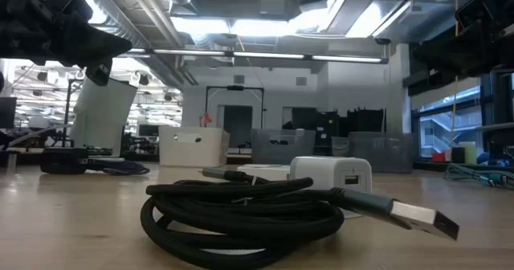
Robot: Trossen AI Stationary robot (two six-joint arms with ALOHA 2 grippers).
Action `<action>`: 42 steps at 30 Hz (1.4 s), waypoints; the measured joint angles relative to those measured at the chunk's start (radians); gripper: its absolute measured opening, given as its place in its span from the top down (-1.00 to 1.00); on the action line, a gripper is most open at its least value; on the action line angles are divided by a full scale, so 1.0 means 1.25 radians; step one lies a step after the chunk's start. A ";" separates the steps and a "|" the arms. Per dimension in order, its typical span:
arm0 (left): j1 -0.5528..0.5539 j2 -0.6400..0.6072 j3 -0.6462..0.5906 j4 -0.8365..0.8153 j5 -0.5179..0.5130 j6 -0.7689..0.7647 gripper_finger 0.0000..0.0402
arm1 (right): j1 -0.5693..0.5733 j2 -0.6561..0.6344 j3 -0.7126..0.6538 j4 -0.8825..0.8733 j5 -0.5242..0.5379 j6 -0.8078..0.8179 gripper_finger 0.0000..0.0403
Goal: Pick and place items into bin
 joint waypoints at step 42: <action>0.000 0.000 0.000 0.000 0.000 0.000 0.98 | 0.000 0.007 0.000 0.066 0.002 0.126 0.89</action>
